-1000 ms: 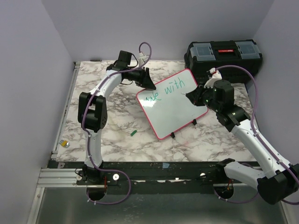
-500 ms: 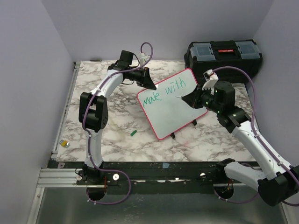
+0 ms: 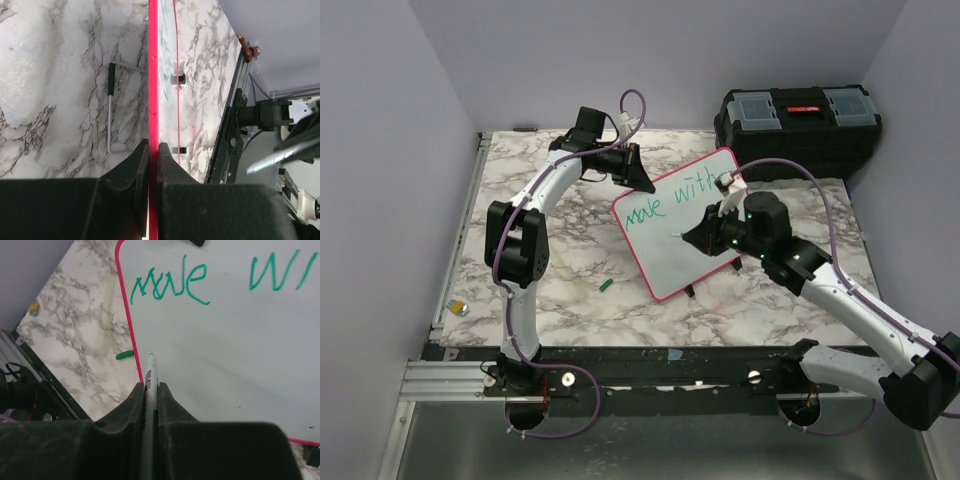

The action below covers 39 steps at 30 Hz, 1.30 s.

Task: Write a sentence on the whiteboard

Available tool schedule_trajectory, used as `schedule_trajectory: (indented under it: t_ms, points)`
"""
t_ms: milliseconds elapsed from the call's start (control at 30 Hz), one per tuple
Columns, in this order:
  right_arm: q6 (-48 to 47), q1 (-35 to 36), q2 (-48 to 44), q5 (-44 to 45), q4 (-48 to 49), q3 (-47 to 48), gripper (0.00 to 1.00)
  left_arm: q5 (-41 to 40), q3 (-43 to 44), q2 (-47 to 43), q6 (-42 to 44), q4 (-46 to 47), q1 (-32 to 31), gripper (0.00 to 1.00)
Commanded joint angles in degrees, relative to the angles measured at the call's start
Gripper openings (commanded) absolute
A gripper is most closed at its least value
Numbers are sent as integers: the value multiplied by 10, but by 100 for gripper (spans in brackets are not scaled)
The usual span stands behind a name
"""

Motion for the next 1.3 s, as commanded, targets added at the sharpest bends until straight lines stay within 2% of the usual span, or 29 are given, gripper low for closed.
schedule_trajectory:
  t_ms: [0,233,467,800,1267]
  points:
    - [-30,92,24,149,6,3,1,-59,-37,-48,17,40,-16,0]
    - [-16,171,46,250,70,-26,1,-99,-79,-50,-5,87,-16,0]
    - [-22,258,108,362,110,-15,1,-97,-100,-52,-10,115,-15,0]
    - [-17,262,160,396,121,10,1,-100,-104,-50,-5,118,-12,0]
    - [-26,262,211,398,125,53,1,-93,-109,-50,-2,121,-7,0]
